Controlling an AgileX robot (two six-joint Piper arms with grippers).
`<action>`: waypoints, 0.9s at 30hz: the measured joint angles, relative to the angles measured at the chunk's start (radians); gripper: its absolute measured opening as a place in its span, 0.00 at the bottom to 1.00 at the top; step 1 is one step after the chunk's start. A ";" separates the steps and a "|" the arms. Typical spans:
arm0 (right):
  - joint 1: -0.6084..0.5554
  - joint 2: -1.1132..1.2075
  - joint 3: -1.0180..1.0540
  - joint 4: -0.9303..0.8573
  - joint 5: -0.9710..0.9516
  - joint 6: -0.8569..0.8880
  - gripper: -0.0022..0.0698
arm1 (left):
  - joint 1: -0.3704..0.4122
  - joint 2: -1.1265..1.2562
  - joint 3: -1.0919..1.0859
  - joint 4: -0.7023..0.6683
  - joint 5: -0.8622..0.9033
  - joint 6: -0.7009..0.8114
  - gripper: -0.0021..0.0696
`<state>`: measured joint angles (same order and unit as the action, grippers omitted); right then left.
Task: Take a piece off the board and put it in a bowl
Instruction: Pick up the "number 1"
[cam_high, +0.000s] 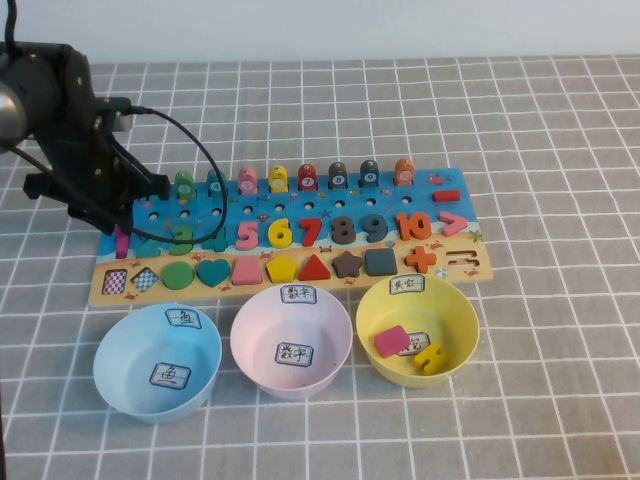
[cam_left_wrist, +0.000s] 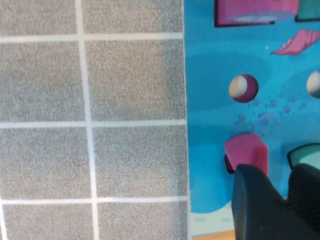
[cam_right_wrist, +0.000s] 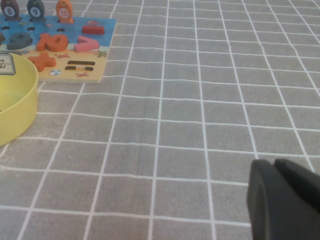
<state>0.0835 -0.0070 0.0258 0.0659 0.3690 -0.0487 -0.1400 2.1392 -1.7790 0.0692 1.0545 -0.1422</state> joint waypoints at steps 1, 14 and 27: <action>0.000 0.000 0.000 0.000 0.000 0.000 0.01 | 0.000 0.000 0.000 0.001 -0.002 0.000 0.20; 0.000 0.000 0.000 0.000 0.000 0.000 0.01 | 0.000 0.013 -0.001 0.002 -0.045 0.000 0.31; 0.000 0.000 0.000 0.000 0.000 0.000 0.01 | 0.000 0.022 -0.001 0.024 -0.066 0.000 0.41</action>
<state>0.0835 -0.0070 0.0258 0.0659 0.3690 -0.0487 -0.1400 2.1609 -1.7798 0.0935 0.9886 -0.1422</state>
